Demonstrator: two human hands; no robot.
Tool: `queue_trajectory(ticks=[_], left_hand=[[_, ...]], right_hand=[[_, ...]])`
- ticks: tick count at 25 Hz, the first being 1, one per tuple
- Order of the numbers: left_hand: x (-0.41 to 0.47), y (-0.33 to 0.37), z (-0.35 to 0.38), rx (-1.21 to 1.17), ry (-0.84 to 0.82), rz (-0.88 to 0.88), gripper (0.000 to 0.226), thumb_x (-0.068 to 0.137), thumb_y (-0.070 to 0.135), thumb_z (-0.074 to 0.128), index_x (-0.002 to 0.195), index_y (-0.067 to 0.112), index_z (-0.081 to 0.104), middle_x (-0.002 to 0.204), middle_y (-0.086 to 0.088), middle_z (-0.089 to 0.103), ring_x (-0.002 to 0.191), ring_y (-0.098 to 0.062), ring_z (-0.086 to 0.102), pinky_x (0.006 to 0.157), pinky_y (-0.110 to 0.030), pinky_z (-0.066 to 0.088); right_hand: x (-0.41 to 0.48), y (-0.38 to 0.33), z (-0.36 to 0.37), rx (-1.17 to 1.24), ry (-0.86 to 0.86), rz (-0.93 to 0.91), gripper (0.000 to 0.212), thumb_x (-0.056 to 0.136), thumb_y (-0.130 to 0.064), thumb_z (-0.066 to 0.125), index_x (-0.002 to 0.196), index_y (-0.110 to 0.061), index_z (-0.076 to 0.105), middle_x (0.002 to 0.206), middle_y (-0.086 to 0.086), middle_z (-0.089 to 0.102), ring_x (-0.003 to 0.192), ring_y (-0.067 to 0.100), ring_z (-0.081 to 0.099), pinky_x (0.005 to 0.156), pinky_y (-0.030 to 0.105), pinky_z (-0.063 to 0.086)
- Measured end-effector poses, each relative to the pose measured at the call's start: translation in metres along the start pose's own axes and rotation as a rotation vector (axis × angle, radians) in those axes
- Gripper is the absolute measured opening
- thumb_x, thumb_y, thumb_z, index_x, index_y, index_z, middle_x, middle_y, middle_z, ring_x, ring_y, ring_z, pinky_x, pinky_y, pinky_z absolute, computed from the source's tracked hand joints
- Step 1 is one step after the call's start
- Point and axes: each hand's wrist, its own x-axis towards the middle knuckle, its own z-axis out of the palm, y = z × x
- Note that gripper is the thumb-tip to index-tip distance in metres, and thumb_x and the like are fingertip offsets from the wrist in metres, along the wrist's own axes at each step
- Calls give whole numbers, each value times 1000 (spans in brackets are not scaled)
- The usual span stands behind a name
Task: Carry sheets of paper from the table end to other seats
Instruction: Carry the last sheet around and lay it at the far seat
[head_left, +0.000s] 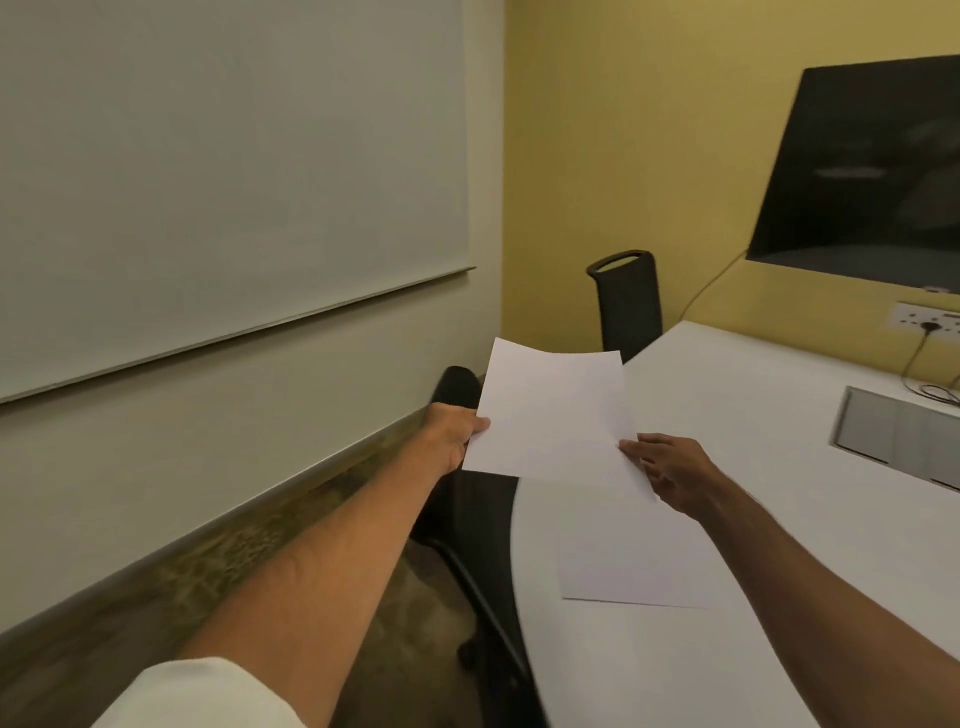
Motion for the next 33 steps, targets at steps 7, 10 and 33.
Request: queue_trajectory(ticks=[7, 10, 33], left_hand=[[10, 7, -153, -102, 142, 10, 37, 84, -7, 63, 119, -13, 57, 121, -25, 62, 107, -40, 63, 93, -52, 51], [26, 10, -202, -164, 199, 14, 39, 83, -11, 62, 122, -14, 55, 122, -27, 61, 108, -40, 63, 91, -51, 52], [426, 143, -236, -127, 11, -15, 37, 85, -9, 61, 121, -11, 54, 124, -26, 61, 109, -37, 63, 86, -44, 52]], right_hand=[[-5, -3, 156, -56, -164, 1, 23, 85, -1, 67, 107, 3, 60, 112, 14, 63, 97, 31, 62, 82, 41, 50], [11, -1, 211, -54, -243, 20, 24, 84, 1, 67, 107, 5, 61, 110, 15, 64, 88, 27, 65, 71, 37, 54], [348, -66, 365, -7, -23, 5, 14, 79, 5, 71, 88, 0, 62, 91, 13, 70, 83, 26, 69, 74, 37, 59]])
